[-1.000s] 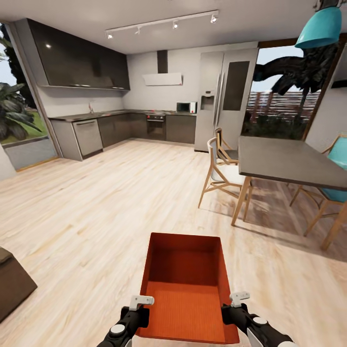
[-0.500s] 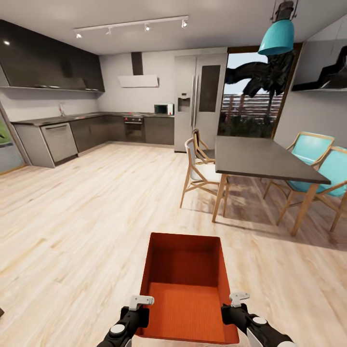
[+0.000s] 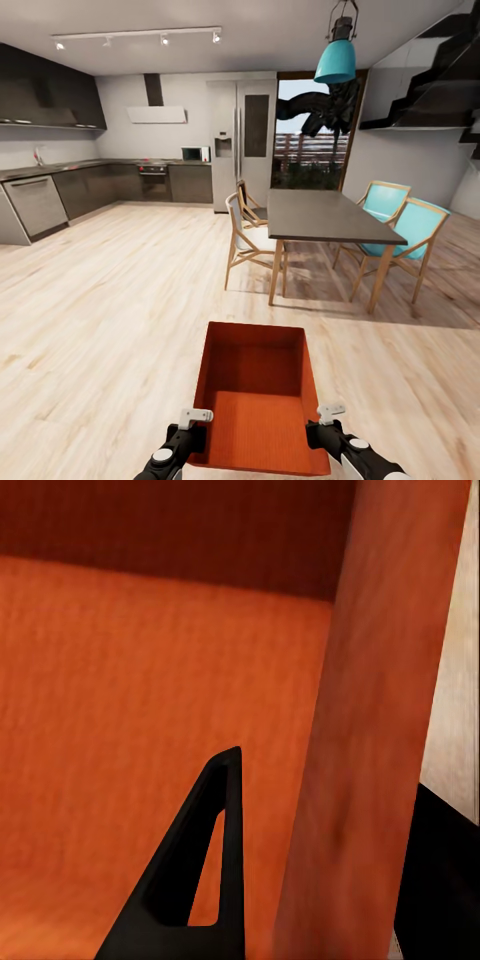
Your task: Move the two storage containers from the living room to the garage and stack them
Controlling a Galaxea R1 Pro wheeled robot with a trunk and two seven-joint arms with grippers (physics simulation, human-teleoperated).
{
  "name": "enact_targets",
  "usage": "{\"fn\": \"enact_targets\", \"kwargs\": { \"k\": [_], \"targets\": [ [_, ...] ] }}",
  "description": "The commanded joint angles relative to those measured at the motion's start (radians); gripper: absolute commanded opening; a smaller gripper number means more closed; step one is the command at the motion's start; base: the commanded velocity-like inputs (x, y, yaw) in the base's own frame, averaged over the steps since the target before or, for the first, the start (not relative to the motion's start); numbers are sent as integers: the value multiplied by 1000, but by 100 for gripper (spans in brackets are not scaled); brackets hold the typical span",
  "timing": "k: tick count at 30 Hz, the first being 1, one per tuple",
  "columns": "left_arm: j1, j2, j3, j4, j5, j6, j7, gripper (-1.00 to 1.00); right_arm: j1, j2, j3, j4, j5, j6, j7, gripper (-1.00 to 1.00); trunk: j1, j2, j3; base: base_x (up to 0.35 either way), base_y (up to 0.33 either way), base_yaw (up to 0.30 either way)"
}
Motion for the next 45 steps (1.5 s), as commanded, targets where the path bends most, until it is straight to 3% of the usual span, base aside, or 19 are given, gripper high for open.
{"fn": "enact_targets", "kwargs": {
  "k": [1,45],
  "targets": [
    [-1,0,3,-1,9,5,16,-100,0,0,14,-2,0,-21,-3,-100,0,0,0,0,0,-282],
    [-1,2,3,-1,9,5,17,-100,0,0,14,-2,2,-21,-2,-100,0,0,38,0,0,-273]
  ]
}}
